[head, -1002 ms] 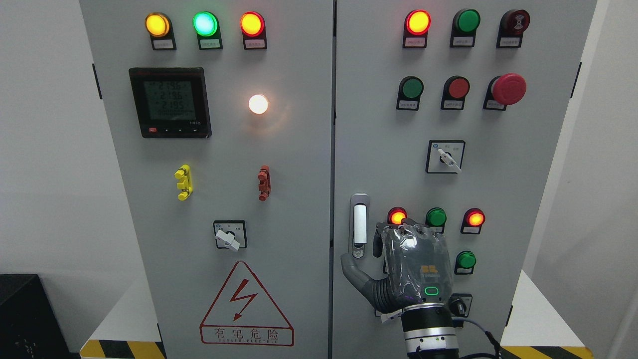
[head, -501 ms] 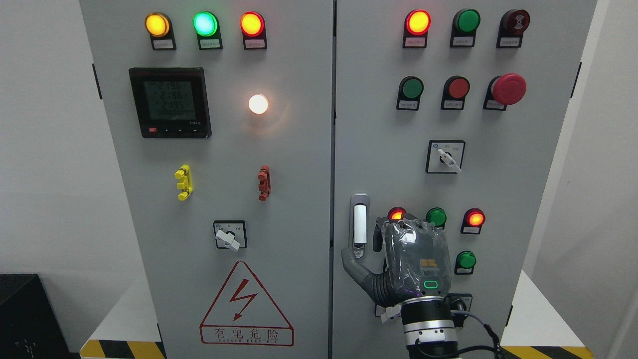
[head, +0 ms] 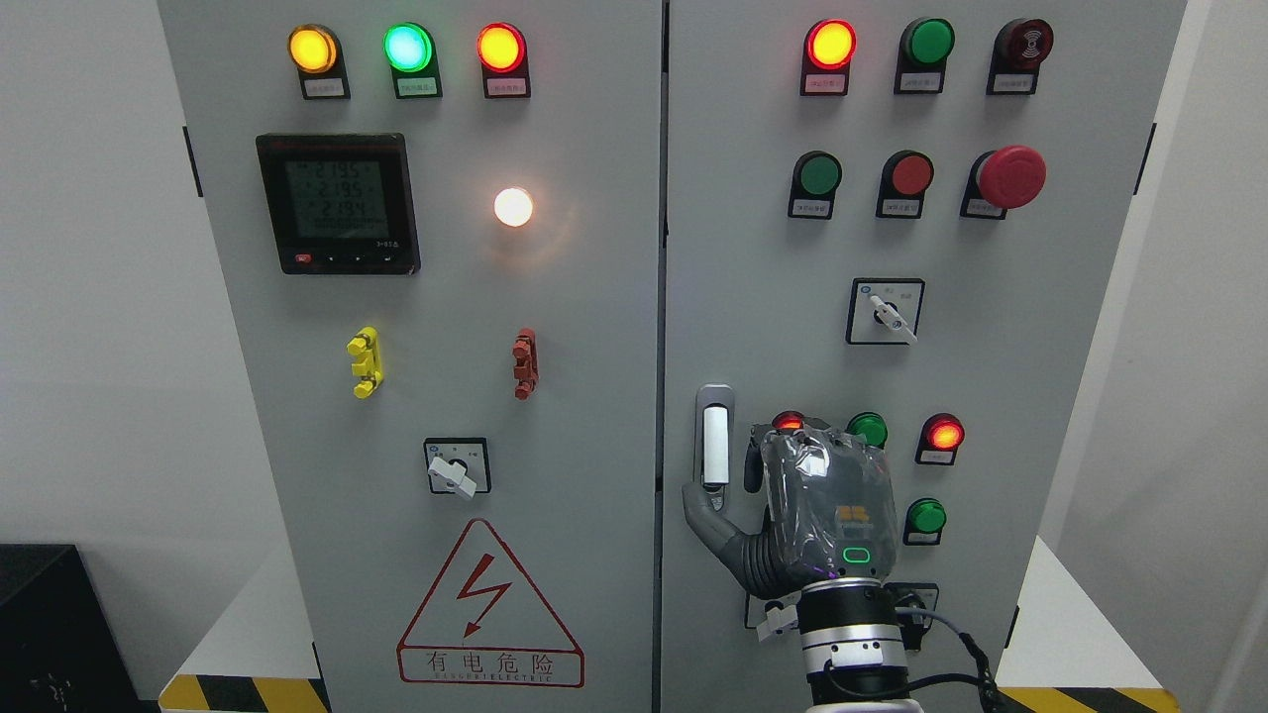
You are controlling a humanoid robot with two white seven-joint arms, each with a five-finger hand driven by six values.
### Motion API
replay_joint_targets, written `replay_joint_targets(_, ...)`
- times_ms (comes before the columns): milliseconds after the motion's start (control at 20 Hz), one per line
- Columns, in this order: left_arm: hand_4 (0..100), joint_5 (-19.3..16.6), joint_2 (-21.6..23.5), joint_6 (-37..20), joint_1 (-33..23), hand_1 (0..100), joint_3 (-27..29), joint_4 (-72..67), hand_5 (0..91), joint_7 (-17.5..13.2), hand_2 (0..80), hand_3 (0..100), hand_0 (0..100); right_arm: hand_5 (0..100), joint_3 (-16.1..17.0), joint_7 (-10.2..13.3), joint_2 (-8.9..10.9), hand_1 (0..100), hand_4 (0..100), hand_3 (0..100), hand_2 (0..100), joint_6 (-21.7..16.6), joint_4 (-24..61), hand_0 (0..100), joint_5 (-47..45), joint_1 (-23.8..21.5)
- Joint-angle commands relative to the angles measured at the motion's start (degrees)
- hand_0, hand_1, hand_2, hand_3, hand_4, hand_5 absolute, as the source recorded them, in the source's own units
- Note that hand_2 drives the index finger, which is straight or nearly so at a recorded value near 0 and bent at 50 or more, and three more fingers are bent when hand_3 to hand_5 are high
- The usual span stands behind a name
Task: Release door handle
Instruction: 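Grip the popped-out handle lever with the right hand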
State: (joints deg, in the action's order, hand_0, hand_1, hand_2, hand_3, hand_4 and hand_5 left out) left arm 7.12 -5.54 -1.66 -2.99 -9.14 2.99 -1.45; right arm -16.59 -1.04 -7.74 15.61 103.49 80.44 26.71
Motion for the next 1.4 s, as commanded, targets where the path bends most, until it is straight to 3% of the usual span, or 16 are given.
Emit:
replay_joint_targets(0,0,0.0,0.0,0.0,0.0,0,0.0,0.0,0.0,0.0,4.4,10,0,68,0.1,0.1,0.01,45,75,95,75,0.0,-0.8,15,-0.1,0.3)
replay_joint_targets(1353,0,0.0,0.0,0.1,0.0,0,0.0,0.0,0.0,0.0,4.5,10,0,68,1.5,0.3,-0.26,45,75,94,75,0.8,-0.5,32,-0.2,-0.2)
